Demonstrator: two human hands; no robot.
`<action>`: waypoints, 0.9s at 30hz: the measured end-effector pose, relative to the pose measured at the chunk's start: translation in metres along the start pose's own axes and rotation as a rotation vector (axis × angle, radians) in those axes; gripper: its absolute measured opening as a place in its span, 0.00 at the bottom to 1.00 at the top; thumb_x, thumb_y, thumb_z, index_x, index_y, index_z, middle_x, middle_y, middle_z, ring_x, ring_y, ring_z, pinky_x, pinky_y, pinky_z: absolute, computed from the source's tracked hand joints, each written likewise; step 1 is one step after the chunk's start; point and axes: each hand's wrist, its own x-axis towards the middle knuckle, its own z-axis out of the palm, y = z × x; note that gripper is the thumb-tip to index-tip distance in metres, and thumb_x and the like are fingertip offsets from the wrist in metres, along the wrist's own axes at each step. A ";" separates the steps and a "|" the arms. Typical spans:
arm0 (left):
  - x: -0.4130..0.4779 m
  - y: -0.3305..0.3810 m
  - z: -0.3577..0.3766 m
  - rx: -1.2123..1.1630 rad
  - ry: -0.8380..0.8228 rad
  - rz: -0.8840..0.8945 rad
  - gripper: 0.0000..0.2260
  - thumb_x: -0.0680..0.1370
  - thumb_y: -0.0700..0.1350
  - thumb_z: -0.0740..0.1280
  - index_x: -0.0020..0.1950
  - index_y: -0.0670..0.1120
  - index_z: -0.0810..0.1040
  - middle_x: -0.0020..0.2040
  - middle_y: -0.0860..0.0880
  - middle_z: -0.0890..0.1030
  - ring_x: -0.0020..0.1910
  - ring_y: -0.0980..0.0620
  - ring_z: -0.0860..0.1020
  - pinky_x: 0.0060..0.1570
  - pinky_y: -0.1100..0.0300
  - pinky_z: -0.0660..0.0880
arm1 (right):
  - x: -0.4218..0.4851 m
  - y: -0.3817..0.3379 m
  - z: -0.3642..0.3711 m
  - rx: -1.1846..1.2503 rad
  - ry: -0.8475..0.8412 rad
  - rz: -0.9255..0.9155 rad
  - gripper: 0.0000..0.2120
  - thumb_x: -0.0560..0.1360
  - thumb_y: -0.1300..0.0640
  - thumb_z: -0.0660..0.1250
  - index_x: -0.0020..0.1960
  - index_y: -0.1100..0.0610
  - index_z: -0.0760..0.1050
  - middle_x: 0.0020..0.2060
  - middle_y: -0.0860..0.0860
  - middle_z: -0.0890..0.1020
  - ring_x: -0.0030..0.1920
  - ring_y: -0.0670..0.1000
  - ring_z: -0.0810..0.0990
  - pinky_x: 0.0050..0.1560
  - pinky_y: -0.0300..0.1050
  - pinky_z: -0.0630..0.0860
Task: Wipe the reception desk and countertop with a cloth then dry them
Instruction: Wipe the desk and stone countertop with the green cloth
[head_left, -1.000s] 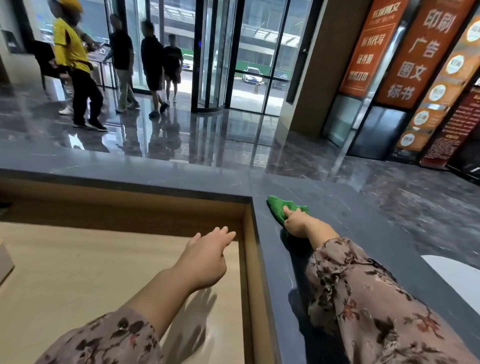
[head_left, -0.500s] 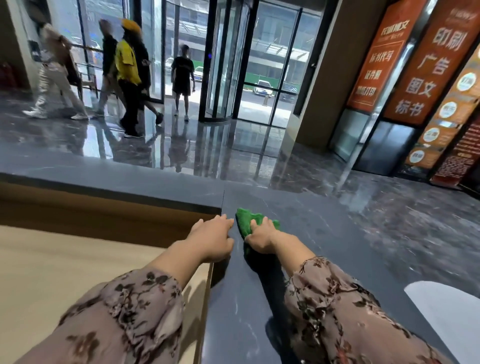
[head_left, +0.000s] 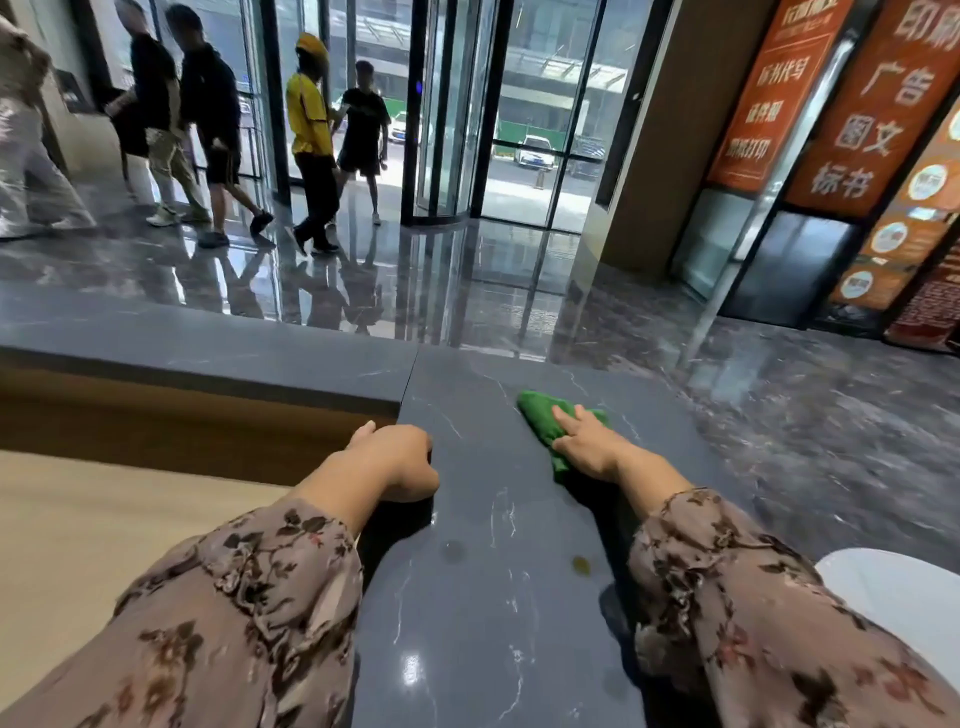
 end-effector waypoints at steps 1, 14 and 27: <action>-0.001 0.000 0.000 -0.001 0.002 0.005 0.22 0.75 0.47 0.62 0.70 0.48 0.71 0.68 0.48 0.74 0.70 0.45 0.68 0.75 0.46 0.48 | 0.002 0.017 -0.004 -0.007 0.017 0.057 0.31 0.81 0.54 0.55 0.79 0.55 0.45 0.77 0.62 0.43 0.77 0.59 0.43 0.76 0.50 0.46; -0.005 -0.008 -0.002 0.047 -0.009 0.071 0.23 0.78 0.50 0.61 0.73 0.48 0.67 0.74 0.48 0.67 0.73 0.47 0.64 0.75 0.47 0.45 | 0.025 -0.062 0.023 0.025 0.226 0.334 0.30 0.78 0.52 0.53 0.77 0.54 0.50 0.76 0.63 0.49 0.75 0.63 0.50 0.74 0.56 0.49; -0.002 -0.009 -0.005 0.173 -0.056 0.061 0.40 0.73 0.70 0.60 0.78 0.52 0.55 0.79 0.52 0.55 0.78 0.52 0.54 0.75 0.47 0.44 | 0.042 -0.042 0.000 -0.037 0.013 -0.231 0.26 0.83 0.49 0.49 0.79 0.52 0.47 0.78 0.57 0.47 0.78 0.55 0.46 0.75 0.48 0.47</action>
